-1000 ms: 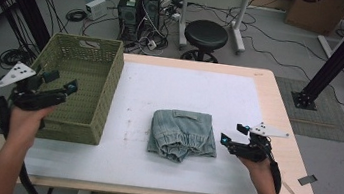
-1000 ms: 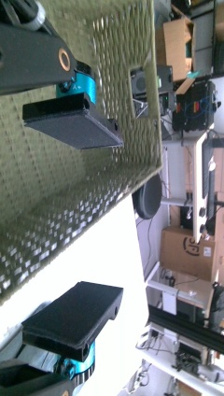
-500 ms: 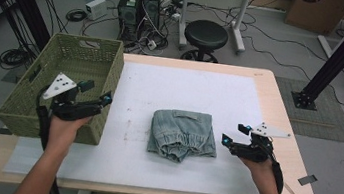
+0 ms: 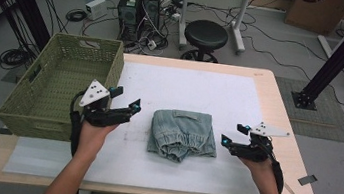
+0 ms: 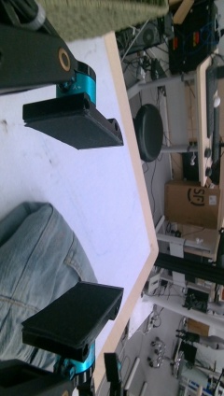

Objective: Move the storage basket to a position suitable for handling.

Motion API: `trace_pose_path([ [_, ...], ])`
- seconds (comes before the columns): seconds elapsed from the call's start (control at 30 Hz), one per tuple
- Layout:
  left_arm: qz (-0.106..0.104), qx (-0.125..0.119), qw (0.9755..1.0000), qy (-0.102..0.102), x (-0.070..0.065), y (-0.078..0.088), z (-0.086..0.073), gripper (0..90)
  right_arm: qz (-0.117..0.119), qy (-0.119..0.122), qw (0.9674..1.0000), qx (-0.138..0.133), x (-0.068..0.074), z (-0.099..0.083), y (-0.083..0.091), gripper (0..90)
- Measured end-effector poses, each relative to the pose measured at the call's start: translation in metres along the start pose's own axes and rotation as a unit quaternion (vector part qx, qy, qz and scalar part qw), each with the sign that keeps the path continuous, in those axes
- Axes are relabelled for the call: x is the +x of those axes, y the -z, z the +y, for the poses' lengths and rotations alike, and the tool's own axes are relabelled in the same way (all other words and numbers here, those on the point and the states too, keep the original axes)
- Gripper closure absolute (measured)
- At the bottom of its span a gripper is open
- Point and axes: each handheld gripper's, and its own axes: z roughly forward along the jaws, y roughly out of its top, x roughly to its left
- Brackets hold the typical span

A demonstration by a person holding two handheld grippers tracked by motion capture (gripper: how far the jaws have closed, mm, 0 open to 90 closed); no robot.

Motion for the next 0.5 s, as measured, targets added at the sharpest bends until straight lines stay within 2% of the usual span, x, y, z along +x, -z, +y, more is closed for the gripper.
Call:
trace_pose_path([
  [0.13, -0.007, 0.001, 0.9999, -0.009, -0.009, -0.01, -0.001, 23.3, -0.003, -0.001, 1.0, -0.001, 0.0, 0.001, -0.001, 22.0],
  [0.33, -0.011, 0.015, 0.9997, -0.013, -0.018, -0.022, -0.011, 23.2, -0.005, -0.004, 1.0, -0.004, 0.0, 0.0, 0.001, 22.0],
  [0.5, -0.018, 0.017, 0.9996, -0.01, -0.025, -0.029, -0.014, 23.3, -0.006, -0.005, 0.9999, -0.009, 0.001, 0.0, 0.005, 22.0],
])
